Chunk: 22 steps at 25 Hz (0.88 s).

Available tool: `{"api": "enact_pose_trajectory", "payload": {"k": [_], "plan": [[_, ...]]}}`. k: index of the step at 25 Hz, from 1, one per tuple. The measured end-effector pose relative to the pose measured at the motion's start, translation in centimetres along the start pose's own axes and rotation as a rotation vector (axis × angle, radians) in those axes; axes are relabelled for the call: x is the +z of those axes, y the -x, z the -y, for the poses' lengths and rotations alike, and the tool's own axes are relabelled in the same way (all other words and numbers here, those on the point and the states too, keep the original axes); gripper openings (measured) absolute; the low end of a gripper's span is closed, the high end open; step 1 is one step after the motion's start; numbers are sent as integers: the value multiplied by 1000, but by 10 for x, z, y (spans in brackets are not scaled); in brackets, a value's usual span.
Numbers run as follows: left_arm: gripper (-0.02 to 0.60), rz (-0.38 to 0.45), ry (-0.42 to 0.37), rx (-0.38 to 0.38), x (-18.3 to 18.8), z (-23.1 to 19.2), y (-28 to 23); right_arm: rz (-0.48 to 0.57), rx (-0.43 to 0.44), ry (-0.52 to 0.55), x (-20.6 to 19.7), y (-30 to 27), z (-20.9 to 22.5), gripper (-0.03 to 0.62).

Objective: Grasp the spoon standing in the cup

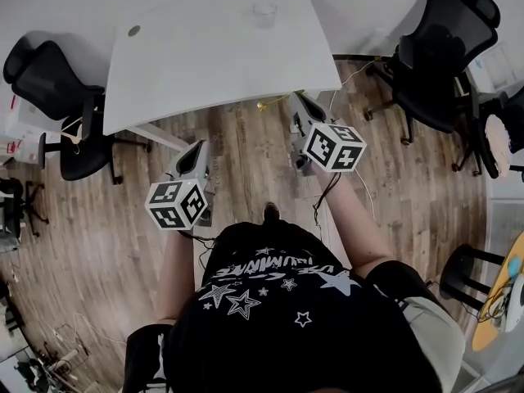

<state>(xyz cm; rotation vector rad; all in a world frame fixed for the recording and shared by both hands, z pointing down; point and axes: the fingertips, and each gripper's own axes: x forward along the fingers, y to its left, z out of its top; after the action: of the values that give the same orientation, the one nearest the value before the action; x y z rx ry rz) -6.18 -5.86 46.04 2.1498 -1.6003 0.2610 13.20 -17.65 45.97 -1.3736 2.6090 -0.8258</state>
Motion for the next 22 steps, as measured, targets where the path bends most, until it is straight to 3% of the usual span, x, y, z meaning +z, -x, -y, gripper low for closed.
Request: {"api": "enact_pose_trajectory", "payload": {"k": [8, 22], "plan": [[8, -12, 25, -21, -13, -6, 7, -25, -19, -12, -22, 8, -9, 15], [8, 9, 24, -52, -31, -8, 65, -15, -50, 29, -43, 52, -55, 15]]}}
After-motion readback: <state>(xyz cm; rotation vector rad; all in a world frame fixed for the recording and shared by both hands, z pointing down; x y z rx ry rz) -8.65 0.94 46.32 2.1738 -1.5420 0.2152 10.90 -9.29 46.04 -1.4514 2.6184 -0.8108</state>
